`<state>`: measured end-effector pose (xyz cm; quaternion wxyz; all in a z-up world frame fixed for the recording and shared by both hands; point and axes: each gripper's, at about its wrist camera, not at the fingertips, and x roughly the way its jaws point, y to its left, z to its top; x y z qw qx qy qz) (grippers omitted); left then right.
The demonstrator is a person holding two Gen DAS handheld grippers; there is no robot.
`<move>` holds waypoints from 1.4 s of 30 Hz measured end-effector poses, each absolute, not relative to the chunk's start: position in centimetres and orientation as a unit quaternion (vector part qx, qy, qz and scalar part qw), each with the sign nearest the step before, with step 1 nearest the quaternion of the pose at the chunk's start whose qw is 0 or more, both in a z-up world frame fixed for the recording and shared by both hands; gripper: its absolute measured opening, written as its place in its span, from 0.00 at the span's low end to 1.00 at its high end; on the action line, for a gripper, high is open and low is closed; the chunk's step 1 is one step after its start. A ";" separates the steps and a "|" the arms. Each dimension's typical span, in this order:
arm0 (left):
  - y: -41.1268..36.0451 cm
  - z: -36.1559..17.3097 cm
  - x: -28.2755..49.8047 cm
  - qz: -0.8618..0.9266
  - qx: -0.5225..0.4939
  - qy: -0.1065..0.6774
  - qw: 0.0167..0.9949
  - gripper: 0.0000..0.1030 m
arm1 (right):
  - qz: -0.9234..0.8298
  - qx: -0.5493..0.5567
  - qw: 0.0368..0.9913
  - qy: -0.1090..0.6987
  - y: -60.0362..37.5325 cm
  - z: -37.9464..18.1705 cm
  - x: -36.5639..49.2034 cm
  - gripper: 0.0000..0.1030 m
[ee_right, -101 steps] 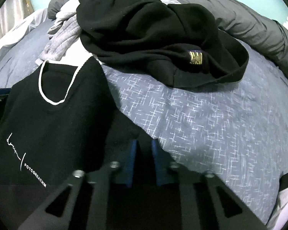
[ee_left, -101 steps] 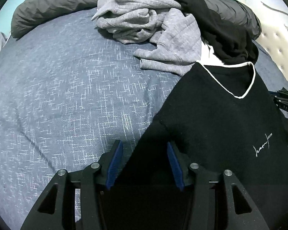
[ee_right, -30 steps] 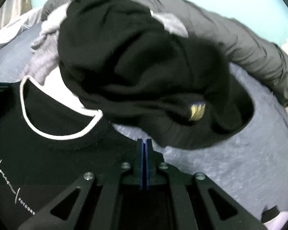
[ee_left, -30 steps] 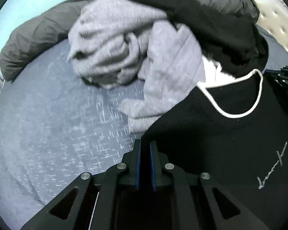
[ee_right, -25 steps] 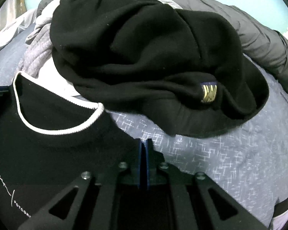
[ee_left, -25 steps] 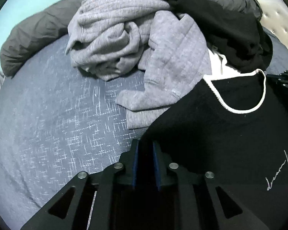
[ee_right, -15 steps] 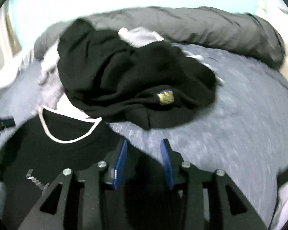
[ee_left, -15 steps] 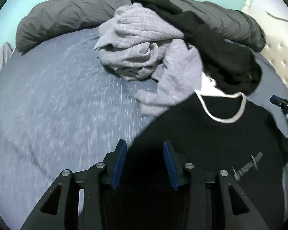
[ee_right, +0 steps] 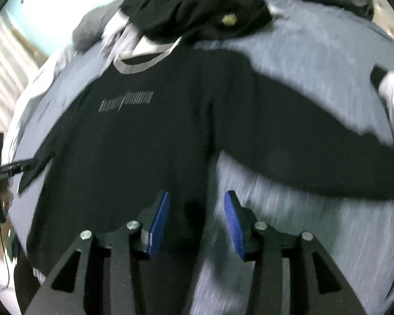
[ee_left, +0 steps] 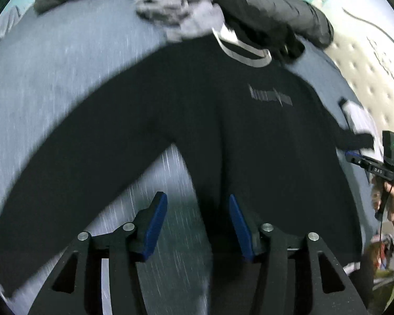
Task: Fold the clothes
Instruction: 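Move both grippers to the sweatshirt hem and close on it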
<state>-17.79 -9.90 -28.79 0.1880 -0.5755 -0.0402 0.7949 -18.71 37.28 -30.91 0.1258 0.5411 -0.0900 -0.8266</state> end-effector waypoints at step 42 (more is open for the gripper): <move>-12.3 -31.5 0.9 0.758 -0.620 -0.071 0.190 0.52 | -0.767 0.602 0.140 -0.170 34.0 -33.1 1.4 0.09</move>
